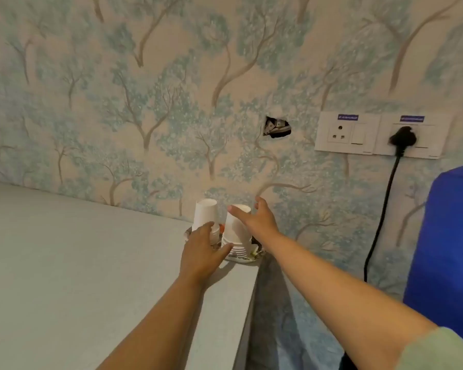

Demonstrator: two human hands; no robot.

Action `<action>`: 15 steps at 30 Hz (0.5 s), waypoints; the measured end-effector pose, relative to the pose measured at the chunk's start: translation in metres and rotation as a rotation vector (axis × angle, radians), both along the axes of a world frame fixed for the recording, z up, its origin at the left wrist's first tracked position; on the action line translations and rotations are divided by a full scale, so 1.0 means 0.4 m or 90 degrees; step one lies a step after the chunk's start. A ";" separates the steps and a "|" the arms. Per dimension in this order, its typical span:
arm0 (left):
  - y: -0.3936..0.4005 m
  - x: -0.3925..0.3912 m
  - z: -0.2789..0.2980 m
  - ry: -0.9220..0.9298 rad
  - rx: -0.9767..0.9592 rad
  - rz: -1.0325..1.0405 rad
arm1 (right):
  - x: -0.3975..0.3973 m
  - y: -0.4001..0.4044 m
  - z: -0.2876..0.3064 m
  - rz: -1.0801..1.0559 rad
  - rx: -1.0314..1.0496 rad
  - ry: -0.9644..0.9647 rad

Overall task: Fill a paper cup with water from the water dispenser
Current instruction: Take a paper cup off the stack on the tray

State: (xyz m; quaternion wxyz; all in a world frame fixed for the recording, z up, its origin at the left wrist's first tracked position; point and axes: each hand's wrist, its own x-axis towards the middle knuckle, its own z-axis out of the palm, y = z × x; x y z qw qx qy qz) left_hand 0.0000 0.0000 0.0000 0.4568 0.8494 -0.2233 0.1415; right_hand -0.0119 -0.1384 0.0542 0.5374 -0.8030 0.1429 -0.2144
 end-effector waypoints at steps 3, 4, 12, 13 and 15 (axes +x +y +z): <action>-0.014 0.032 -0.004 0.014 0.007 -0.057 | 0.039 0.004 -0.005 -0.019 0.015 -0.032; -0.016 0.041 -0.005 0.020 0.016 -0.063 | 0.050 0.007 -0.008 -0.030 0.022 -0.038; -0.035 0.059 -0.040 0.073 0.011 -0.089 | 0.081 0.021 -0.043 -0.057 0.040 -0.093; -0.036 0.064 -0.045 0.079 0.022 -0.103 | 0.081 0.022 -0.041 -0.054 0.042 -0.098; -0.036 0.070 -0.047 0.091 0.034 -0.121 | 0.077 0.024 -0.037 -0.044 0.051 -0.107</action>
